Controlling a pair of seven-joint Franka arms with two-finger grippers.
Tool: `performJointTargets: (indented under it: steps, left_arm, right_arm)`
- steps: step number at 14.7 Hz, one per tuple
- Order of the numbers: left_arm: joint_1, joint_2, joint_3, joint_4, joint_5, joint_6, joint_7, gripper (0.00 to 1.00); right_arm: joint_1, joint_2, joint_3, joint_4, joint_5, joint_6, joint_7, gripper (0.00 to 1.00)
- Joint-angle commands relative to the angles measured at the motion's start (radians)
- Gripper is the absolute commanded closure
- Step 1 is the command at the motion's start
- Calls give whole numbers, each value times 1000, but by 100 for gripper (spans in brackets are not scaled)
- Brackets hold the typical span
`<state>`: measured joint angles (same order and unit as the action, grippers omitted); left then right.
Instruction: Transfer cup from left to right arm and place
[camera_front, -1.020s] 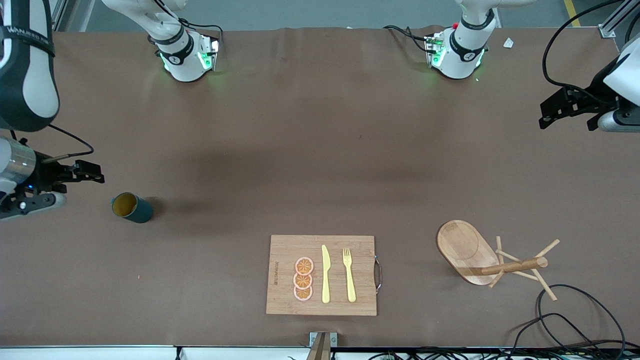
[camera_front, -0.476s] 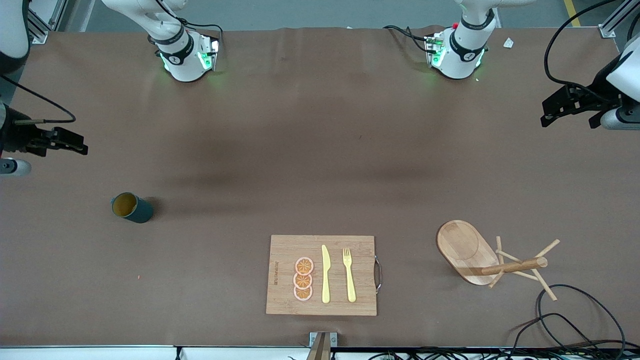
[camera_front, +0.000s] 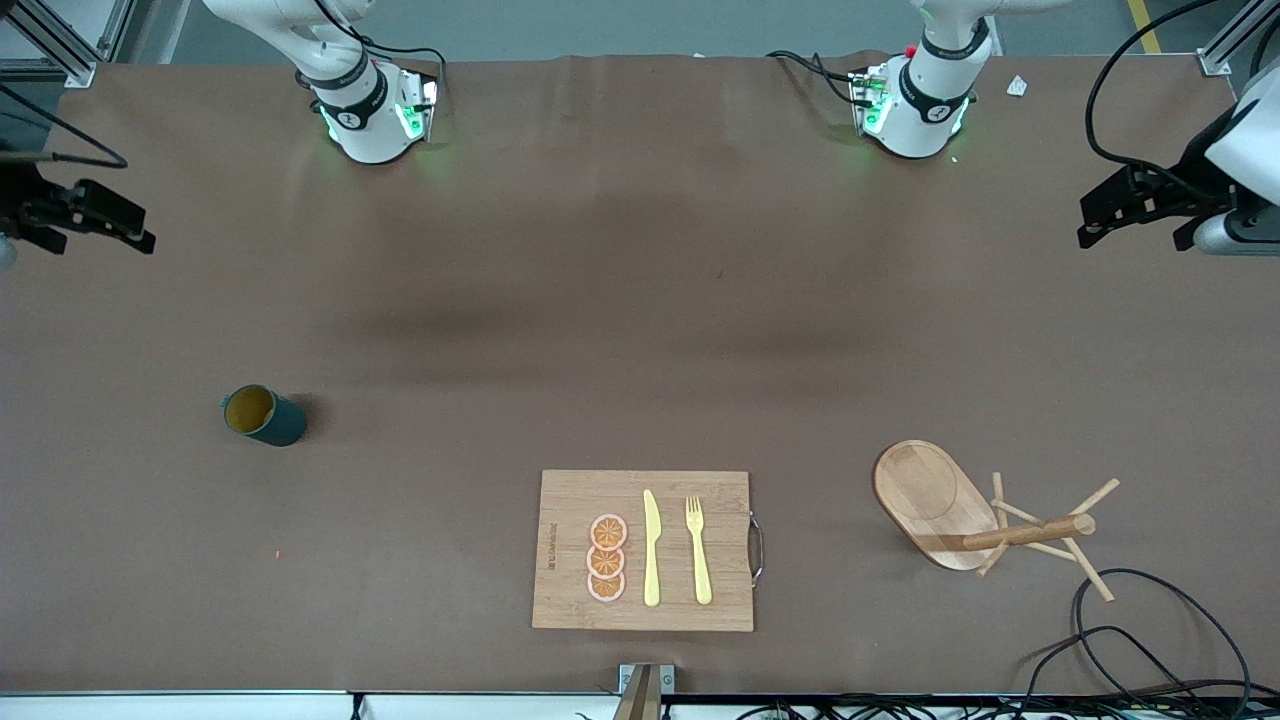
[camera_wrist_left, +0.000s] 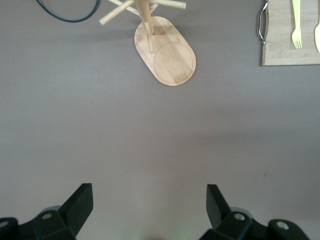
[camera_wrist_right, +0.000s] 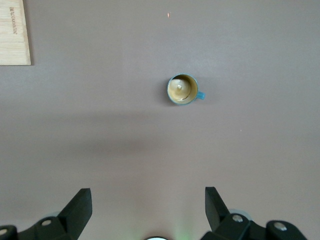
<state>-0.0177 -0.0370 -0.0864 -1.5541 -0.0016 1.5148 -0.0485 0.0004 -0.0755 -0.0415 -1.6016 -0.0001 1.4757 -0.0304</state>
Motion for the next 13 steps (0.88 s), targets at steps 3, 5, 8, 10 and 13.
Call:
performJointTargets:
  steps: [3,5,8,10,13]
  left_arm:
    - [7,-64,-10,-81,-18,53,-17,0]
    - [7,-57,-10,-64,-18,50,-8,0]
    - [7,-35,-10,-27,-20,38,-11,0]
    - [-2,-35,-10,-26,-20,36,-13,0]
    - [-4,-35,-13,-23,-20,16,-7,0]
  right_arm:
    - [9,-135,5,-109,-11,12,14,0]
    - [9,-142,5,-109,-11,9,14,0]
    - [9,-141,5,-109,-11,14,14,0]
    - [9,-141,5,-109,-11,15,15,0]
    - [9,-141,5,-109,-2,11,15,0]
